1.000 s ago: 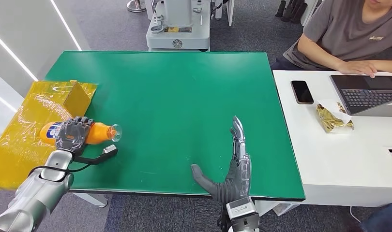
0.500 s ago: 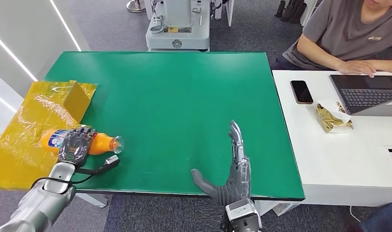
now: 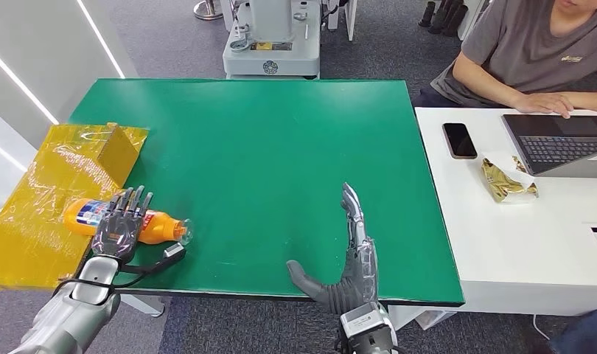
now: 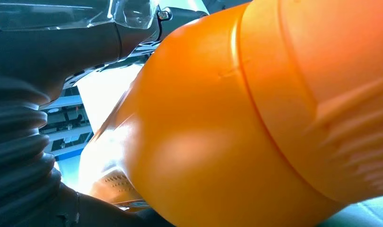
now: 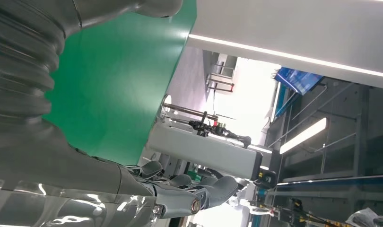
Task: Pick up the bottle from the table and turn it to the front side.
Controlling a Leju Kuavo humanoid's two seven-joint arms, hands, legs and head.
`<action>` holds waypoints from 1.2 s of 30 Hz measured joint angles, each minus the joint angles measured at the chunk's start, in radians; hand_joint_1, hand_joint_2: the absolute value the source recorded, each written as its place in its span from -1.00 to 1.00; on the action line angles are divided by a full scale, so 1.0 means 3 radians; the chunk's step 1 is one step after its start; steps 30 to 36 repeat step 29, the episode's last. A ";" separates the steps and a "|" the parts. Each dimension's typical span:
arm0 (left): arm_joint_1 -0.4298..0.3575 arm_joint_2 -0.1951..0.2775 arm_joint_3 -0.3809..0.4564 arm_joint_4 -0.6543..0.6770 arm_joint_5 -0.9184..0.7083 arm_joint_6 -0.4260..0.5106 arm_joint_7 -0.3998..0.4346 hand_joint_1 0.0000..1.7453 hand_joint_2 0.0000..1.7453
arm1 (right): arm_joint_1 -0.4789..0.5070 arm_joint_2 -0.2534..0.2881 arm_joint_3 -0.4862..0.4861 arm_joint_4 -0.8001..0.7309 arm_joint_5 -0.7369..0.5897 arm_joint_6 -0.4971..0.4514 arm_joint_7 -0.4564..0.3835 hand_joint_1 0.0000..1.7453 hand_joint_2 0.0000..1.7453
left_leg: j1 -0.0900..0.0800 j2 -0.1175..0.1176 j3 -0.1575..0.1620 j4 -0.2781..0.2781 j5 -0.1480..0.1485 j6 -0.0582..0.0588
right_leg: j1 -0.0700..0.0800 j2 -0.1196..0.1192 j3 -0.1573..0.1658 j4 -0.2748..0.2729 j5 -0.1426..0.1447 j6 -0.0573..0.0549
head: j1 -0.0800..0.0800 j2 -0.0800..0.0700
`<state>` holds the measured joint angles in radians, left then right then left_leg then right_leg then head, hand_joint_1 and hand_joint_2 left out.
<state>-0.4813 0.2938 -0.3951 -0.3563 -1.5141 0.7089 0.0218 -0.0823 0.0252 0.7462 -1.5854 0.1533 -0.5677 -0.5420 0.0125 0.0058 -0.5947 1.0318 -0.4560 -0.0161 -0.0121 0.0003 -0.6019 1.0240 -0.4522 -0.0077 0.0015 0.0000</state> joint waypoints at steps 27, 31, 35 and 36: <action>0.0938 0.0144 0.0931 -0.2388 0.0000 0.0000 0.0171 -1.00 1.00 | -0.0010 -0.0039 0.0001 0.0252 -0.0416 -0.0208 -0.0383 -1.00 1.00 | 0.0000 0.0000 -0.0002 0.0000 0.0000 -0.0001 | 0.0000 0.0000 -0.0005 -0.0001 0.0000 -0.0001 | -0.0001 0.0000; 0.0939 0.0128 0.0983 -0.2472 0.0000 0.0000 0.0080 -1.00 1.00 | -0.0010 -0.0043 0.0003 0.0254 -0.0421 -0.0233 -0.0382 -1.00 1.00 | 0.0000 0.0000 -0.0002 0.0000 0.0001 -0.0001 | 0.0000 0.0000 -0.0005 -0.0001 0.0000 -0.0001 | -0.0001 0.0000; 0.0939 0.0128 0.0983 -0.2472 0.0000 0.0000 0.0080 -1.00 1.00 | -0.0010 -0.0043 0.0003 0.0254 -0.0421 -0.0233 -0.0382 -1.00 1.00 | 0.0000 0.0000 -0.0002 0.0000 0.0001 -0.0001 | 0.0000 0.0000 -0.0005 -0.0001 0.0000 -0.0001 | -0.0001 0.0000; 0.0939 0.0128 0.0983 -0.2472 0.0000 0.0000 0.0080 -1.00 1.00 | -0.0010 -0.0043 0.0003 0.0254 -0.0421 -0.0233 -0.0382 -1.00 1.00 | 0.0000 0.0000 -0.0002 0.0000 0.0001 -0.0001 | 0.0000 0.0000 -0.0005 -0.0001 0.0000 -0.0001 | -0.0001 0.0000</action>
